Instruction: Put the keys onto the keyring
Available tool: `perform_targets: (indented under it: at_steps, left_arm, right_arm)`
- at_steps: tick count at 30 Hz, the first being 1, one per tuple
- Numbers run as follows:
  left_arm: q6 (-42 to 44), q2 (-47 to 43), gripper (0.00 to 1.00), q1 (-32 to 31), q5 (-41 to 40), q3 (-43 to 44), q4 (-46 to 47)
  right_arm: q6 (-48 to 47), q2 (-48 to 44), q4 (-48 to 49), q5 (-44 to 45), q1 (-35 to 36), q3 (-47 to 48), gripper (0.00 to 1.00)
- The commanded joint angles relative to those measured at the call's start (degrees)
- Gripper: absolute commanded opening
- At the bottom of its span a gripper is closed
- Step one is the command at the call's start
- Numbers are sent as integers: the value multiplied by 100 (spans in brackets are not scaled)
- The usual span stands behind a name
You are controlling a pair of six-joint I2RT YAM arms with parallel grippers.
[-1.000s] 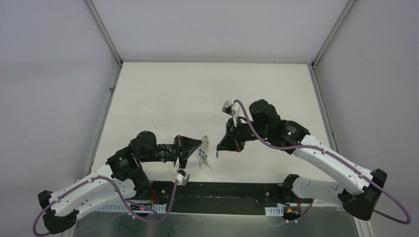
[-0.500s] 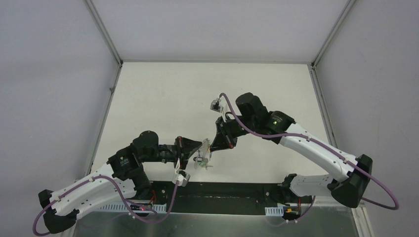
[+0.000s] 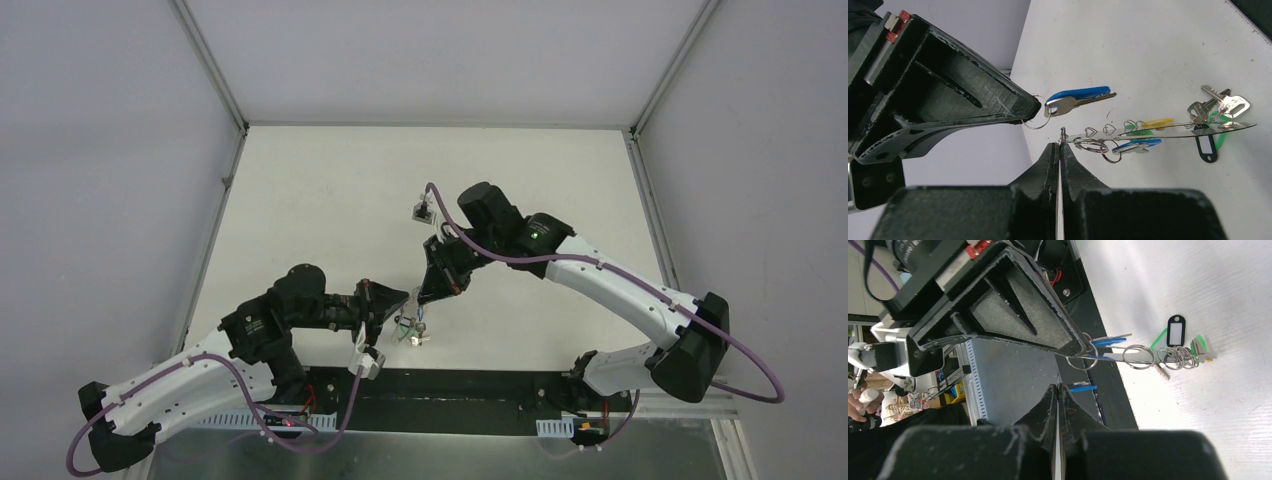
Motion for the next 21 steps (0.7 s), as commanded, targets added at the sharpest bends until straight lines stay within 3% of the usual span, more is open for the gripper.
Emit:
perform_targets:
  at_steps: [1, 21]
  left_arm:
    - [33, -40, 0, -31, 267, 329, 225]
    - [13, -24, 0, -32, 311, 439, 78]
  right_arm:
    - [52, 90, -169, 75, -18, 268, 0]
    - [181, 147, 153, 10, -17, 277, 0]
